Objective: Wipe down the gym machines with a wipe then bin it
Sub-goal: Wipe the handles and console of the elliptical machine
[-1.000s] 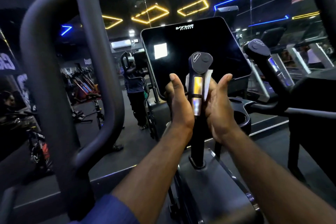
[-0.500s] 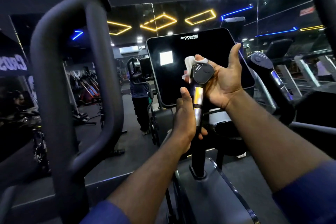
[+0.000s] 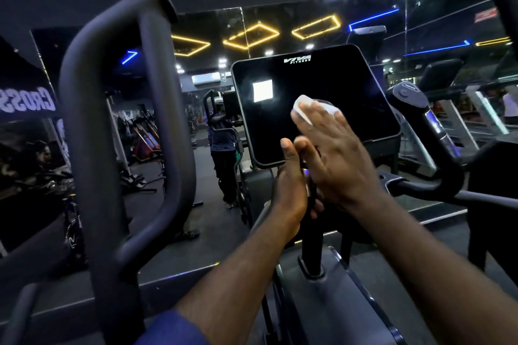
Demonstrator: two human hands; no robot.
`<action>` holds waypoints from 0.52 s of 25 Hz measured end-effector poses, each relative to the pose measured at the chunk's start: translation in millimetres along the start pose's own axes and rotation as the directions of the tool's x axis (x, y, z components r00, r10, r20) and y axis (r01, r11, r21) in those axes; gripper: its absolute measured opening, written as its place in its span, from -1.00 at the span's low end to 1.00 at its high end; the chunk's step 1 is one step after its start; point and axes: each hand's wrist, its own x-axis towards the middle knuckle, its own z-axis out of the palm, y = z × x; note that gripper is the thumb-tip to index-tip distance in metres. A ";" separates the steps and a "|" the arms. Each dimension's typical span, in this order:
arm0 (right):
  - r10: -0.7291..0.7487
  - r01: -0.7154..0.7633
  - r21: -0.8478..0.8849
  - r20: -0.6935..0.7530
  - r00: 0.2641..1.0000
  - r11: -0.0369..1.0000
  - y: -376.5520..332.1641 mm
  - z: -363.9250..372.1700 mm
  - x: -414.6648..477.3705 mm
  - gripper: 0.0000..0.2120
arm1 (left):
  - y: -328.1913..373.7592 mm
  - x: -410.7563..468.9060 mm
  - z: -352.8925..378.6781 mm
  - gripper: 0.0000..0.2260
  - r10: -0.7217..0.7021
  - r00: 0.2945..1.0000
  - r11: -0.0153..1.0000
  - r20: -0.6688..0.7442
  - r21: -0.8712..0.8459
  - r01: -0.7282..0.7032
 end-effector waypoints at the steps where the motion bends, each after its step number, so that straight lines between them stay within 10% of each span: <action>1: 0.023 -0.023 -0.023 0.021 1.000 0.999 1.4 -8.8 8.9 -0.26 | 0.2 -0.2 0.4 -0.10 -0.014 1.000 1.000 0.005 0.002 0.014; 13: 0.081 -0.063 -0.196 0.086 0.993 0.979 -15.1 -8.7 -6.4 -0.25 | -5.7 1.2 -8.2 -0.12 0.016 0.998 1.000 0.067 0.002 -0.016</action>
